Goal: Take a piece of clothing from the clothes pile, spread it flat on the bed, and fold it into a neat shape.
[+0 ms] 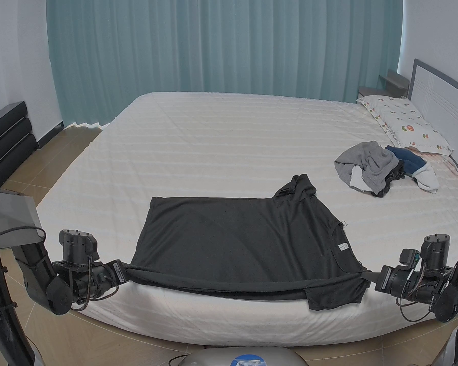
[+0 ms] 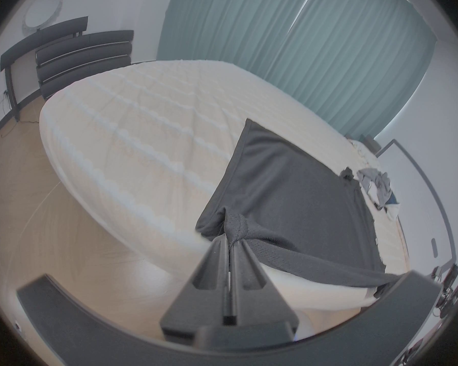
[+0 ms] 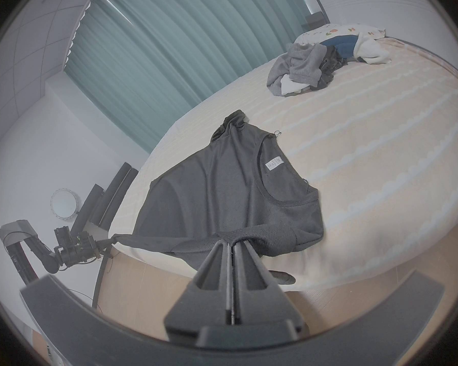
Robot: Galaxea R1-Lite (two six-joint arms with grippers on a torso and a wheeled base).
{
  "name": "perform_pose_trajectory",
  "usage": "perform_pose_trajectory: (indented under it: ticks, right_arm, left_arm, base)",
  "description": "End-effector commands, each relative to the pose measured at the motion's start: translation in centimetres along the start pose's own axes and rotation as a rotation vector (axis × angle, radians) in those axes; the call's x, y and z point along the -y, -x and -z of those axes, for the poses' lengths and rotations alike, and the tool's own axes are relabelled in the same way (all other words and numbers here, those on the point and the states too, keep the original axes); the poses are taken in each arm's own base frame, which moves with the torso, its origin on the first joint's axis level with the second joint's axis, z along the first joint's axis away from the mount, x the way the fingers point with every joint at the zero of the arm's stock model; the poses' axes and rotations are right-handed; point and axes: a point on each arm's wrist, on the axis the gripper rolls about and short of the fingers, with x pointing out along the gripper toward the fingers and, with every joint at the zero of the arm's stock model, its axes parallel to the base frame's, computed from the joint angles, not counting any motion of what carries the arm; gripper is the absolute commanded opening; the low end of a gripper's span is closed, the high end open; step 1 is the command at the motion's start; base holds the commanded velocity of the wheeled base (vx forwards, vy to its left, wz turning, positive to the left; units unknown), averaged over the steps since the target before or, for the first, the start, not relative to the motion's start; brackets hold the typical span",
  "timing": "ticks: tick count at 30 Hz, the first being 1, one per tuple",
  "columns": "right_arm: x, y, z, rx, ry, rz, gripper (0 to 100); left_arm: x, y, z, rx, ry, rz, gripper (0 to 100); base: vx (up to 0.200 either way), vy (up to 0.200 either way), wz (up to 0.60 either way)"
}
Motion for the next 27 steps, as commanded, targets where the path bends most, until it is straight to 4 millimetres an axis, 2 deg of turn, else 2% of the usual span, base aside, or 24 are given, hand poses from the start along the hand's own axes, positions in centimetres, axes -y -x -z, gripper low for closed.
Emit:
perform_pose_trajectory:
  ticks: [1, 4, 9, 18, 27]
  right_arm:
    - [0.2, 0.8, 0.1, 0.007, -0.005, 0.008, 0]
    - [0.0, 0.3, -0.2, 0.012, 0.000, -0.002, 0]
    - [0.3, -1.6, -1.0, 0.028, -0.002, -0.005, 0]
    - [1.6, -6.9, -2.2, 0.044, -0.001, -0.004, 0]
    - [2.2, -9.7, -3.0, 0.080, -0.007, -0.024, 0]
  left_arm:
    - [0.4, 0.3, -0.8, 0.021, -0.008, 0.012, 0]
    - [0.9, -0.6, -1.8, 0.052, 0.041, 0.029, 0]
    - [1.7, -2.0, -3.0, 0.083, 0.172, 0.060, 0]
    - [2.4, -6.5, -3.1, 0.064, 0.273, 0.070, 0]
    - [3.2, -8.1, -4.5, 0.104, 0.354, 0.108, 0]
  base:
    - [0.000, 0.000, 0.00]
    - [0.000, 0.000, 0.00]
    - [0.000, 0.000, 0.00]
    - [0.000, 0.000, 0.00]
    - [0.000, 0.000, 0.00]
